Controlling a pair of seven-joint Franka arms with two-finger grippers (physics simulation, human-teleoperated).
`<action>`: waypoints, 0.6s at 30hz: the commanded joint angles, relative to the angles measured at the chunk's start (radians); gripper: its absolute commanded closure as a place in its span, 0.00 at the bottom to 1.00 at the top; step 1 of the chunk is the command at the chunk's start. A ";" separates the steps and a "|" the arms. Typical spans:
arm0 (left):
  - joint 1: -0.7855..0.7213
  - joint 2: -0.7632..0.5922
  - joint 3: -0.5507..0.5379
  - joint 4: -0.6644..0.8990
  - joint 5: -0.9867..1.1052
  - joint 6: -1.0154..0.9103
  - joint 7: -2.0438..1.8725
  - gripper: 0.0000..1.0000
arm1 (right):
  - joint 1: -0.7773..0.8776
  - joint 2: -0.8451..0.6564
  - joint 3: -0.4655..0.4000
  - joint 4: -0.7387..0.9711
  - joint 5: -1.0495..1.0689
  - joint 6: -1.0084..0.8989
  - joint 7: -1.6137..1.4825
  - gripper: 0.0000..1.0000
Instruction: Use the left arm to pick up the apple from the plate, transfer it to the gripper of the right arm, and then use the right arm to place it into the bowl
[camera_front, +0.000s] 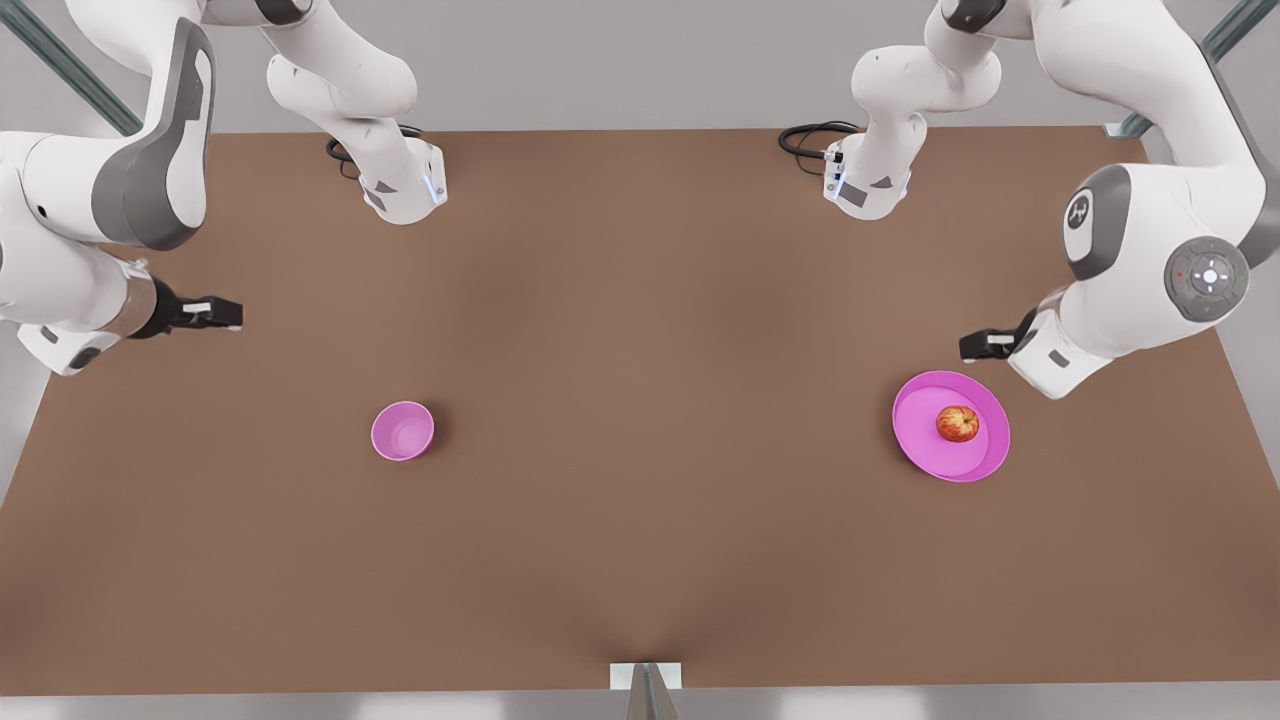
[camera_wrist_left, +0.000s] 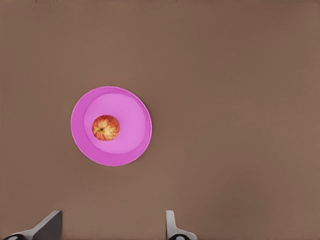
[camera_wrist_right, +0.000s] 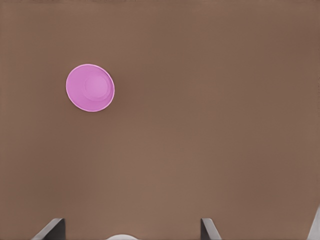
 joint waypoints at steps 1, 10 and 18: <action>0.003 0.003 0.000 0.000 0.000 0.027 0.027 0.00 | 0.000 -0.001 0.000 -0.003 -0.001 0.033 -0.056 0.00; 0.066 0.216 0.067 -0.351 -0.009 0.761 0.174 0.00 | -0.020 0.010 0.003 0.017 -0.038 0.050 -0.064 0.00; 0.108 0.212 0.081 -0.526 -0.009 0.901 0.283 0.00 | -0.009 0.030 0.008 0.025 -0.036 0.067 -0.050 0.00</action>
